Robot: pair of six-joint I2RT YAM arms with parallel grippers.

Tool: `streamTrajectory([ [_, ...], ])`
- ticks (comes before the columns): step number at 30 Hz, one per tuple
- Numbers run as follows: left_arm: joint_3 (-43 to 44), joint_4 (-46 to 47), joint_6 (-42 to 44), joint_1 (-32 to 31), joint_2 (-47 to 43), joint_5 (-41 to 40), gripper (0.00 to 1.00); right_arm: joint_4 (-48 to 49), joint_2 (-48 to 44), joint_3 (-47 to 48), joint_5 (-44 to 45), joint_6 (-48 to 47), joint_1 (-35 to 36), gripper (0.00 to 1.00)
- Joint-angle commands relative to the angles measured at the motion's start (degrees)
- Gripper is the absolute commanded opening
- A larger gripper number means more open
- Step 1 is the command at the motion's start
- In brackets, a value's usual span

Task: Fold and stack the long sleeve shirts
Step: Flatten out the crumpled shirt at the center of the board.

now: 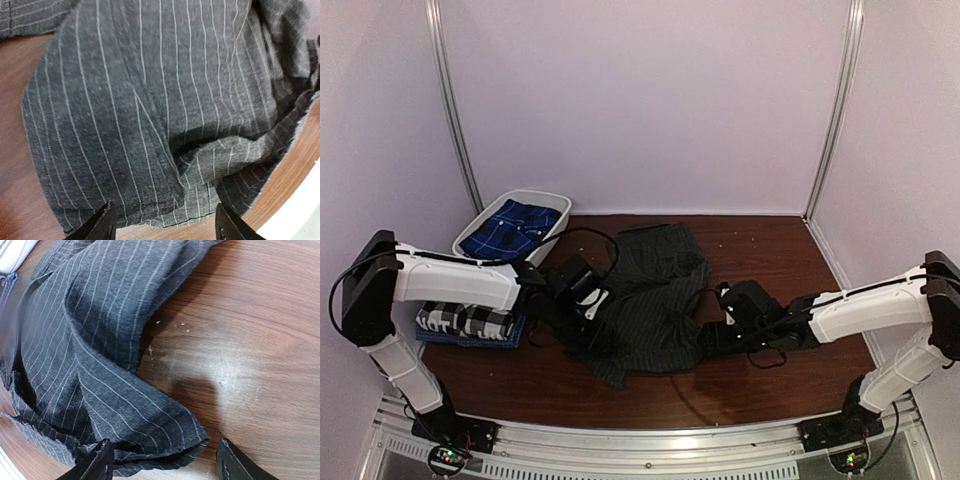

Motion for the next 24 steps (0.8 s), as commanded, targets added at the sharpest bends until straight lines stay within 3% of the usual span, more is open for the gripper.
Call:
streamTrajectory([
  [1, 1.6, -1.5, -1.0, -1.5, 2.7, -5.2, 0.68, 1.9, -2.3, -2.8, 3.8, 3.1, 0.1, 0.72],
  [9, 3.7, -1.5, -0.8, -2.5, 7.1, -6.2, 0.62, 9.2, 0.6, -4.4, 0.7, 3.9, -0.7, 0.64],
  [14, 3.7, -1.7, -1.2, -3.0, 7.3, -5.8, 0.39, 11.4, 3.8, -3.5, -1.7, 3.4, -0.6, 0.52],
  [18, 3.9, -2.9, -1.1, -3.3, 5.8, -5.4, 0.16, 11.4, 3.6, -3.4, -2.5, 3.4, -0.6, 0.36],
  [24, 5.3, -5.1, -1.1, -3.3, 2.6, -5.5, 0.0, 7.9, 0.3, -3.0, -1.2, 3.3, -0.5, 0.08],
])
